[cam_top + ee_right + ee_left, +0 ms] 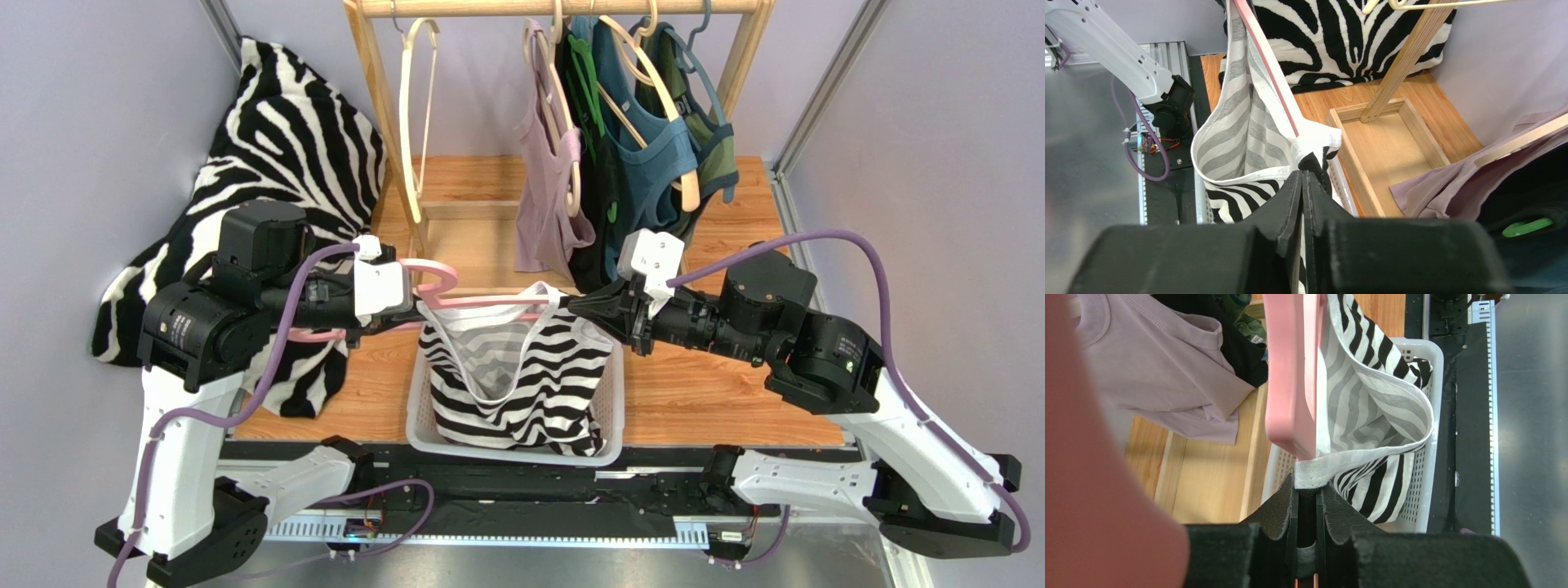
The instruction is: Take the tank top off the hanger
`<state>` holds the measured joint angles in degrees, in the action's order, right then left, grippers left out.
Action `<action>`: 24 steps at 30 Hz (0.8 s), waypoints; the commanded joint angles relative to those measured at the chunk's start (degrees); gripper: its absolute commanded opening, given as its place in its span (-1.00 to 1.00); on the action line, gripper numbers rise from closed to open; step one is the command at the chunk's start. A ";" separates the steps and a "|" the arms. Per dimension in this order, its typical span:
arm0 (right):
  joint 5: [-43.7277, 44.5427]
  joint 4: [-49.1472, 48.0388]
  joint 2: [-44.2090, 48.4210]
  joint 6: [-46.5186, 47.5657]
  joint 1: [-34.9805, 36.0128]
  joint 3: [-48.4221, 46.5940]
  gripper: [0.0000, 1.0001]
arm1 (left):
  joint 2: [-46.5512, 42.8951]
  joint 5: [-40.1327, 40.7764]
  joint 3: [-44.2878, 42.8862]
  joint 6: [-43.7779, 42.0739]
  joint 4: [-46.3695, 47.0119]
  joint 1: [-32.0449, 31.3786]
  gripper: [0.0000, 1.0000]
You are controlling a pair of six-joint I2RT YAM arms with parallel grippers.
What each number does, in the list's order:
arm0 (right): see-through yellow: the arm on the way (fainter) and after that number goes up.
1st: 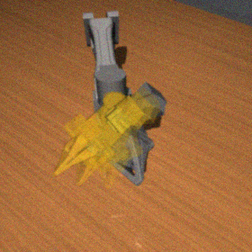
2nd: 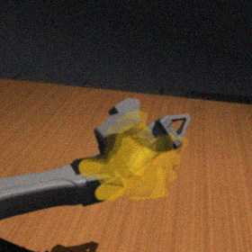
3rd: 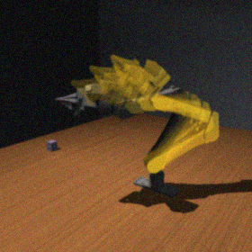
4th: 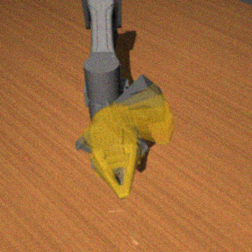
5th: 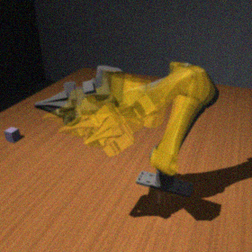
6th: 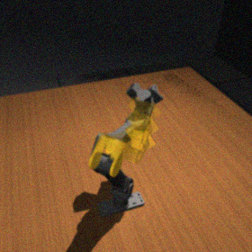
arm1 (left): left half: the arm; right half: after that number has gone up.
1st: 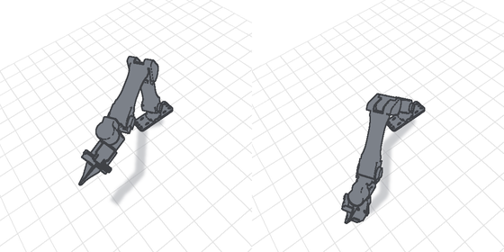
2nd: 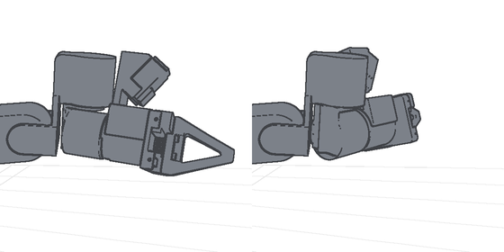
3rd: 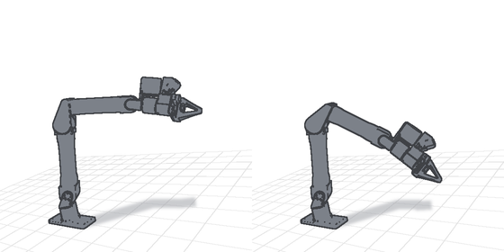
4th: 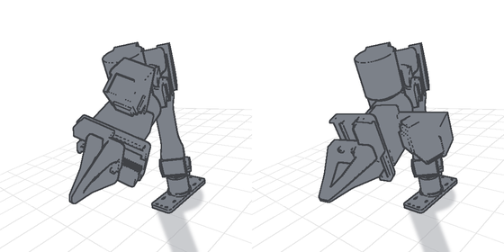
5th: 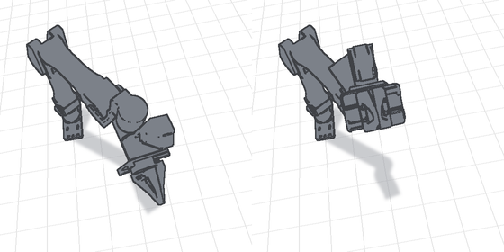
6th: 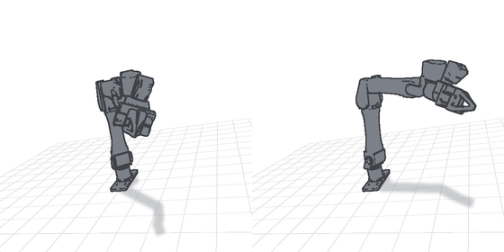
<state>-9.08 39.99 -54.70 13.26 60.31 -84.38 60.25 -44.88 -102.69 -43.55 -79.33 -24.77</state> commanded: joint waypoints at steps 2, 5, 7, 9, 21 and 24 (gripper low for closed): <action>1.34 -0.35 1.08 -0.07 0.15 -0.97 -1.00 | -1.36 -2.58 -0.05 0.48 -10.76 -0.01 -1.00; 2.75 0.00 1.96 -0.07 0.15 -0.61 -1.00 | -1.45 -2.84 -0.05 0.48 -10.76 -0.10 -1.00; 4.42 0.35 2.58 -0.07 0.15 -0.35 -1.00 | -1.54 -2.84 -0.14 0.48 -10.85 -0.10 -1.00; 7.22 0.36 3.63 0.19 0.15 0.35 -1.00 | -1.62 -2.75 -0.40 0.48 -11.02 -0.10 -1.00; 13.13 -0.61 13.12 -4.99 0.15 10.55 -1.00 | -1.80 -1.35 -0.93 0.57 -10.93 -0.10 -1.00; 15.13 -0.44 15.49 -6.57 0.16 11.95 -1.00 | -1.45 -1.44 -1.37 0.66 -10.85 -0.01 -0.99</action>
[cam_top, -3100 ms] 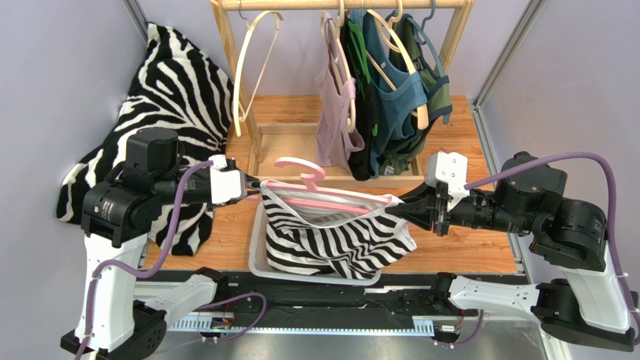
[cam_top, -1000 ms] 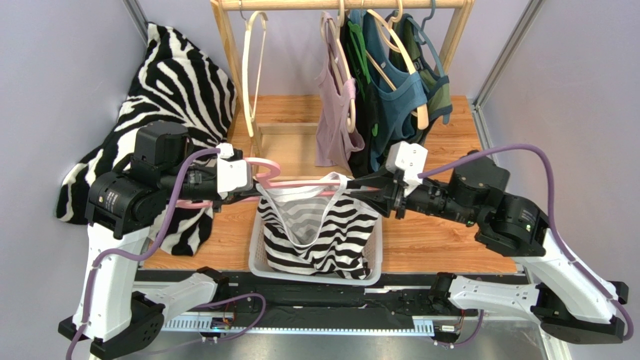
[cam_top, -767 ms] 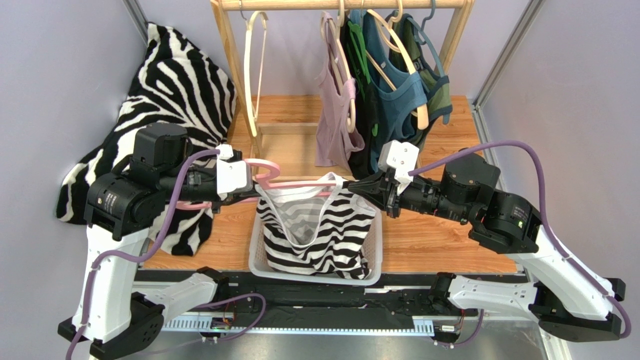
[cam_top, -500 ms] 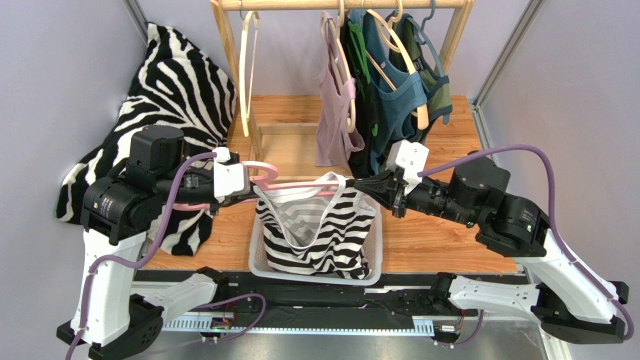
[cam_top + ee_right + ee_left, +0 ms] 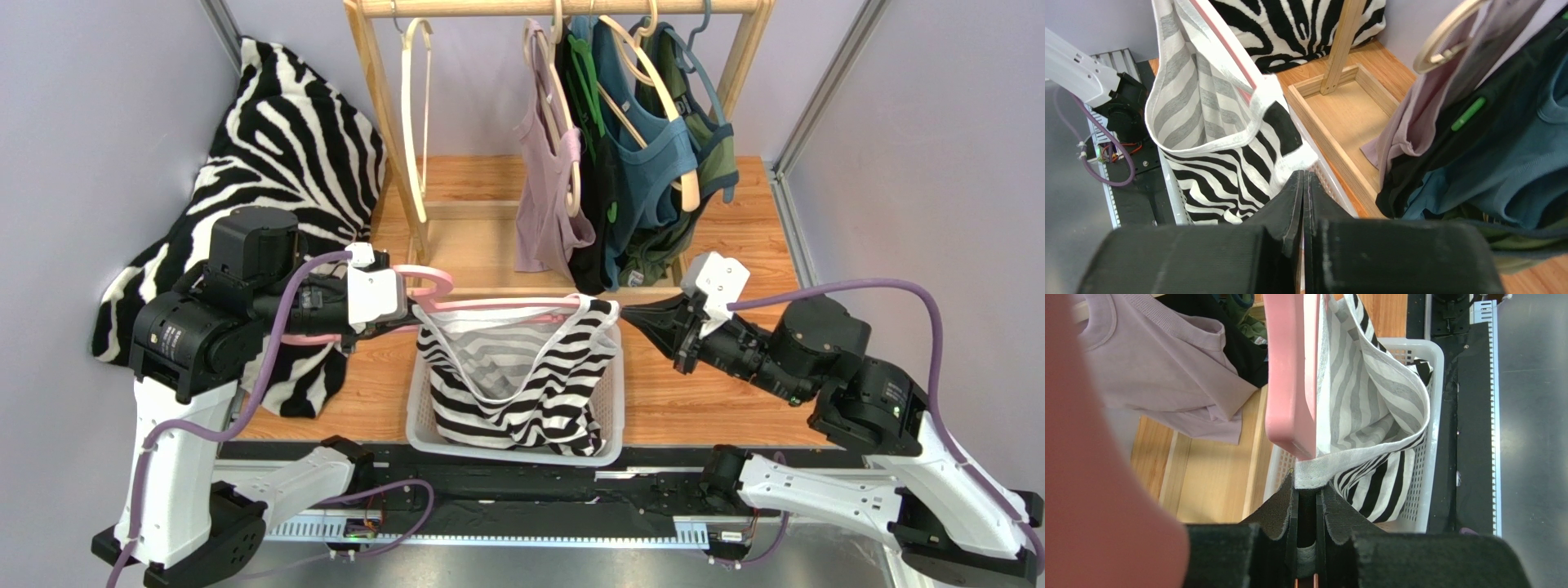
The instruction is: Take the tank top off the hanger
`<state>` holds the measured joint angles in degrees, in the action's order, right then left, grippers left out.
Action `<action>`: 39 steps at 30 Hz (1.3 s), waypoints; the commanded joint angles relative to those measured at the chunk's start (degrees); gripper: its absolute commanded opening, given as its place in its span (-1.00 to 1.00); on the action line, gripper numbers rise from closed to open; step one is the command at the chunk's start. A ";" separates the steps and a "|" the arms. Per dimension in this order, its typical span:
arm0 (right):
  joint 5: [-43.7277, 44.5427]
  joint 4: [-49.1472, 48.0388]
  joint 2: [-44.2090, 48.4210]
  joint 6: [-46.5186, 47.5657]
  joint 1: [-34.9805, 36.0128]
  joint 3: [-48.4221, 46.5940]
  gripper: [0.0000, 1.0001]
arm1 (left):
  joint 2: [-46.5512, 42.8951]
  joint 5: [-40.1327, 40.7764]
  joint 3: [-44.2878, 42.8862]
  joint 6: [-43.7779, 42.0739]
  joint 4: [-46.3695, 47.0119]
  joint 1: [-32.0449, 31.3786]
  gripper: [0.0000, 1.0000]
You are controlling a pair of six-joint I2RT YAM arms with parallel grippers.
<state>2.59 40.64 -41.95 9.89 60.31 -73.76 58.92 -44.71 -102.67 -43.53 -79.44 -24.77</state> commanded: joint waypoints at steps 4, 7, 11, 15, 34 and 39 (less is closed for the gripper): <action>7.51 -0.74 5.91 -3.91 0.15 4.75 -1.00 | -0.20 -1.61 -1.83 0.73 -10.82 -0.10 -0.99; 8.05 -0.91 8.03 -4.61 0.15 7.56 -1.00 | -0.38 -1.61 -1.83 0.64 -10.82 -0.10 -0.99; 1.82 -2.22 7.33 -7.86 0.15 7.05 -0.36 | -0.03 -1.70 -2.09 0.81 -10.74 -0.01 -0.98; -1.18 -6.88 6.80 -11.80 0.16 9.33 0.00 | 0.32 -1.87 -2.88 1.08 -10.74 -0.01 -0.97; -6.63 -15.86 -0.15 -16.57 0.15 13.02 -0.59 | 0.06 -2.23 -2.88 0.90 -10.74 -0.01 -0.95; -5.41 -14.10 1.70 -16.66 0.15 12.59 -1.00 | 0.06 -2.22 -2.88 1.08 -10.74 -0.01 -0.94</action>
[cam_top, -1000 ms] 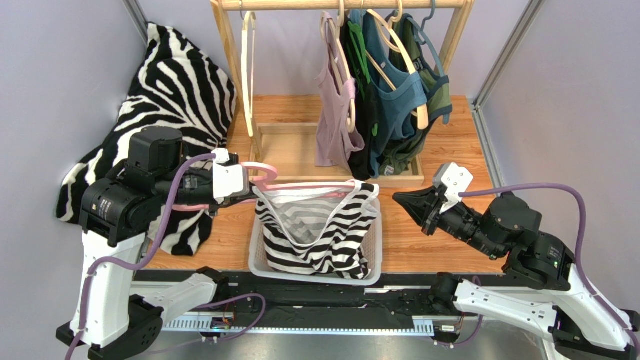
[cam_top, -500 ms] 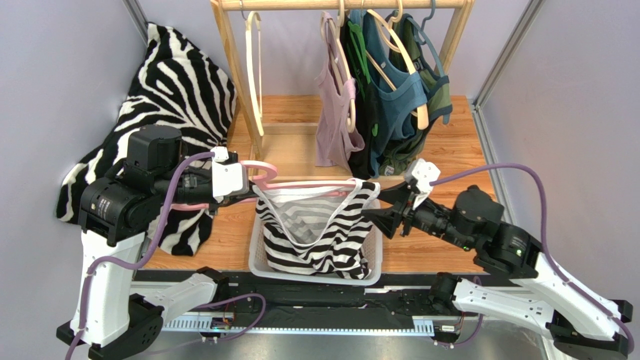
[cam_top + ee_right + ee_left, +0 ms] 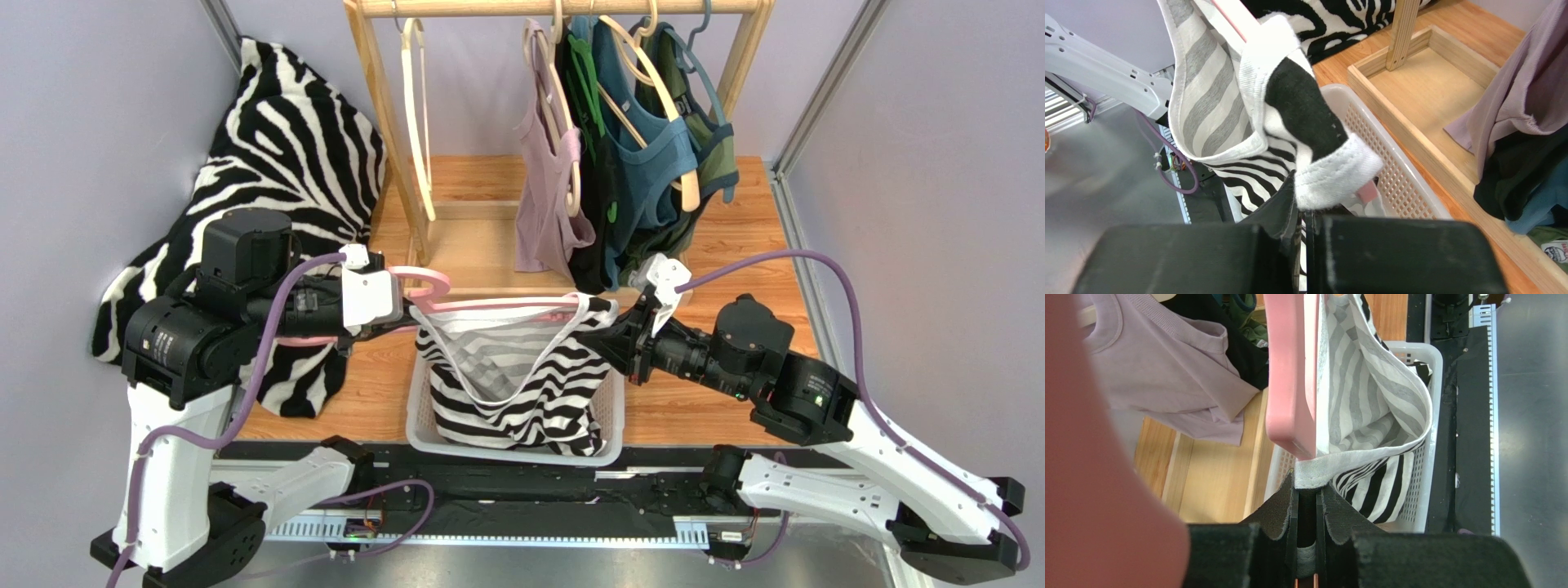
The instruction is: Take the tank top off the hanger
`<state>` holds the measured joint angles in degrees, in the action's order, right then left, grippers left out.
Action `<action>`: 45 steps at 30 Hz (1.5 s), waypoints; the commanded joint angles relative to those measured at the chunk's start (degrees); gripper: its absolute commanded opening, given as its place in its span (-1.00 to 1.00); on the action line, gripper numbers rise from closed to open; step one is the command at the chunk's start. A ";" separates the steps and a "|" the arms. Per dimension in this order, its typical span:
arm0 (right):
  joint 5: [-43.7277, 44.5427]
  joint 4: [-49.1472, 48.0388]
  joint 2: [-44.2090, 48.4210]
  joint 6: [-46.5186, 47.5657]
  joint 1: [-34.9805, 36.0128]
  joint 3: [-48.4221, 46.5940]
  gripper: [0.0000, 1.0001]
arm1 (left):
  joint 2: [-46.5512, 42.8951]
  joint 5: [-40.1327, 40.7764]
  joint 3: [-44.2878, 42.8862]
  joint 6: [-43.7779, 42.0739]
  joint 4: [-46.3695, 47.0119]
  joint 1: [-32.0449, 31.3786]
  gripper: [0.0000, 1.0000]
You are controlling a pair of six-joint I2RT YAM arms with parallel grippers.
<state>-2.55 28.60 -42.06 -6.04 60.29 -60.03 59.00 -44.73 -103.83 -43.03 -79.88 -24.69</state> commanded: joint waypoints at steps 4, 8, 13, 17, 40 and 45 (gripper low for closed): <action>1.05 1.88 4.26 0.06 0.18 -2.46 -1.00 | -0.03 -1.94 -1.64 0.57 -10.21 -0.10 -0.94; 6.49 4.36 7.95 1.12 0.18 -3.86 -1.00 | -0.12 -1.59 -1.64 0.49 -10.30 -0.18 -0.93; 18.61 4.71 10.51 2.44 0.09 -5.10 -1.00 | 0.15 -1.85 -1.55 0.40 -10.48 -0.10 -0.92; 24.32 6.81 8.32 3.32 0.09 -5.54 -1.00 | 0.15 -2.47 -2.34 0.31 -11.00 -0.10 -0.92; 9.32 19.03 4.27 17.02 -1.49 -15.63 0.30 | 6.21 -0.97 -5.15 0.76 -7.04 0.25 -0.94; 4.40 18.78 -0.19 21.77 -1.58 -21.96 0.29 | 9.37 -4.05 -5.94 -2.41 -12.49 -1.41 -0.91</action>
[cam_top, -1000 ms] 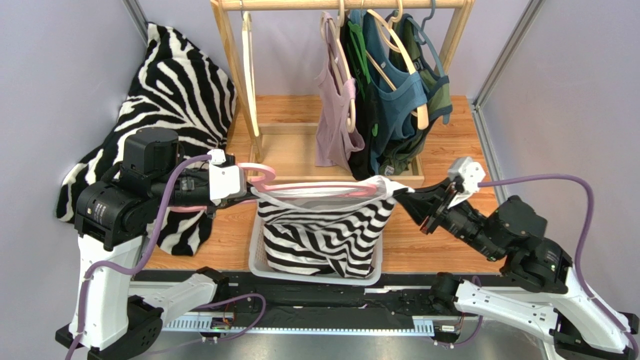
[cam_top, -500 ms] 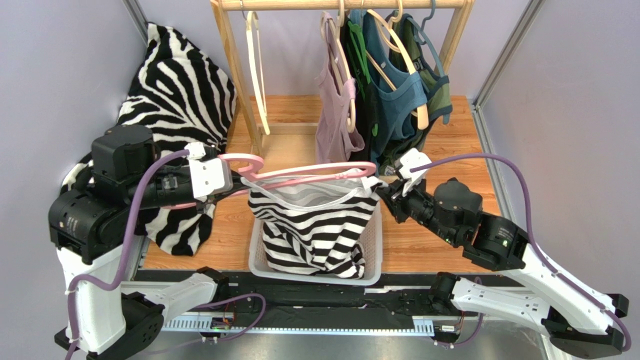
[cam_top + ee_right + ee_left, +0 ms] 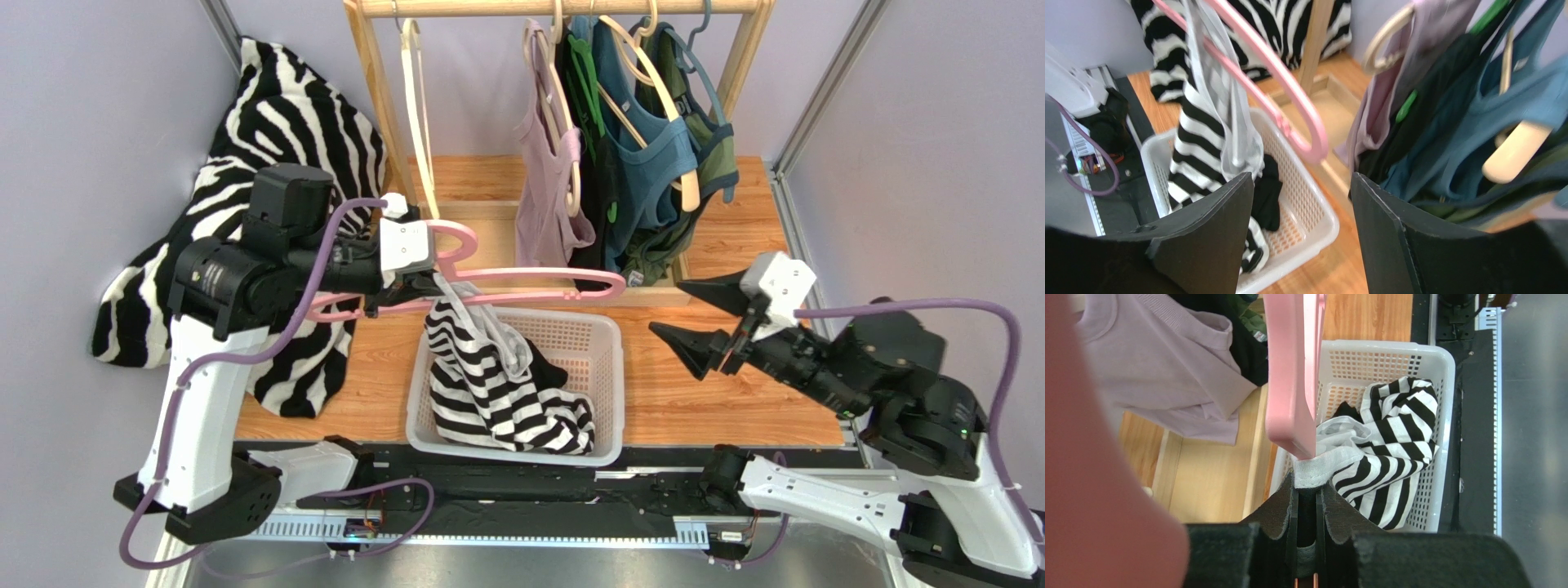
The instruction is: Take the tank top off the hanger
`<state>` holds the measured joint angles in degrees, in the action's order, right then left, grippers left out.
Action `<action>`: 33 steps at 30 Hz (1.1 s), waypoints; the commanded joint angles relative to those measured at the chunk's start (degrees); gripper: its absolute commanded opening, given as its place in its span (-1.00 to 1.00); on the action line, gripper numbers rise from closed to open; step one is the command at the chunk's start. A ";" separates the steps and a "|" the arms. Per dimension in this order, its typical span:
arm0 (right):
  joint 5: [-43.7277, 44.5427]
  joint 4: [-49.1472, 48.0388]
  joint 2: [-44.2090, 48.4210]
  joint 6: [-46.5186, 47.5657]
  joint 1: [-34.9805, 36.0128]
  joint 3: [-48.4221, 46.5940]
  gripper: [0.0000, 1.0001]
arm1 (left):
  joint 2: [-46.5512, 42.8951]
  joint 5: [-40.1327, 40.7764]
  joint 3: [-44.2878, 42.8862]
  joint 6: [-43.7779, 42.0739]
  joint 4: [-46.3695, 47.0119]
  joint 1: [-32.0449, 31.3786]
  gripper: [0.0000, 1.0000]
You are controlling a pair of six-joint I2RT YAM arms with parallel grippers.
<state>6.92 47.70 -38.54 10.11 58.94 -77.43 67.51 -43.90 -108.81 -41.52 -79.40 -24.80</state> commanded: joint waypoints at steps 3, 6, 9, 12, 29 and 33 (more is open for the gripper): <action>-8.84 0.28 -8.55 7.81 -0.23 -8.69 0.28 | 2.28 -6.11 -0.96 -4.27 -14.91 -3.24 -0.89; -10.52 -0.15 -13.13 9.22 -0.23 -11.16 0.28 | 2.19 -6.29 0.35 -4.71 -15.96 -4.82 -0.87; -12.89 -1.12 -15.07 9.31 -0.14 -11.78 0.29 | 1.05 -5.41 1.76 -5.41 -16.40 -5.17 -0.86; -15.53 -1.29 -16.21 9.05 -0.23 -12.31 0.31 | 0.17 -5.49 3.08 -5.42 -16.67 -5.61 -0.84; -19.40 1.25 -20.25 7.56 -0.14 -11.87 -0.48 | -1.32 -6.99 3.34 -5.33 -16.76 -7.55 -0.79; -18.52 0.99 -19.64 6.94 -0.23 -12.22 -1.00 | -1.06 -5.68 3.43 -4.46 -15.36 -7.46 -0.58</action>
<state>-13.39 50.57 -59.16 17.74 59.27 -88.09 67.16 -47.29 -104.62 -45.71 -78.11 -31.75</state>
